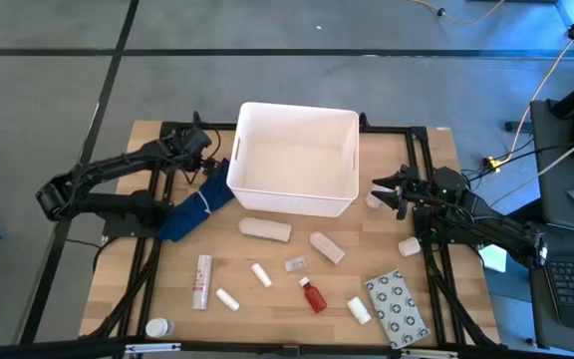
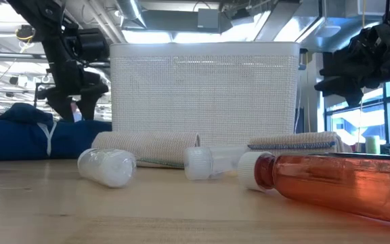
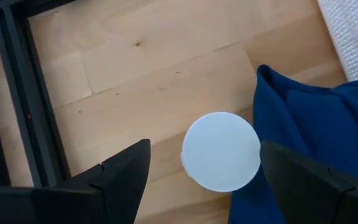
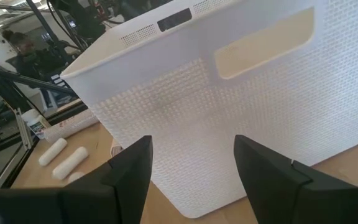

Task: Pick & place medical supplies in basket/bin
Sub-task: Put the orange pill bottle into the white bin

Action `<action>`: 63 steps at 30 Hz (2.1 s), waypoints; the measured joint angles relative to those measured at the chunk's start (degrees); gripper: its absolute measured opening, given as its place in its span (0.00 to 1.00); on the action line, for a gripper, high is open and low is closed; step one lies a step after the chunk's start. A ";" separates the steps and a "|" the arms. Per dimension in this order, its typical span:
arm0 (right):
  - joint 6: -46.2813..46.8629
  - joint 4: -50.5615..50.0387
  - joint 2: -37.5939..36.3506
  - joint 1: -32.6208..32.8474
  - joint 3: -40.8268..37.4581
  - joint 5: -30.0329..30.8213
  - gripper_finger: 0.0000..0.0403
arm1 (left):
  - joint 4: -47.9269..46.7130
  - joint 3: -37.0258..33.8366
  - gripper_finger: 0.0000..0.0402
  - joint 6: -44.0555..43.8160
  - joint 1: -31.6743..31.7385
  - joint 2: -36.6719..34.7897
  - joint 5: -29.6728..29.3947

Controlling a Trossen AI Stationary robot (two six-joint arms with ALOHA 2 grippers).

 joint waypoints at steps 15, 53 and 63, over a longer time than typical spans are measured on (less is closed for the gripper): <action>-0.22 -0.13 0.00 0.01 0.00 0.00 0.56 | 4.09 -1.18 0.73 -0.50 0.00 0.69 -0.15; -3.26 -0.74 0.00 0.01 0.00 0.02 0.56 | 3.30 -0.96 0.52 4.06 0.07 6.94 2.57; -3.28 -0.91 0.00 -0.01 0.00 0.02 0.56 | 0.93 4.08 0.51 6.96 0.11 6.85 2.40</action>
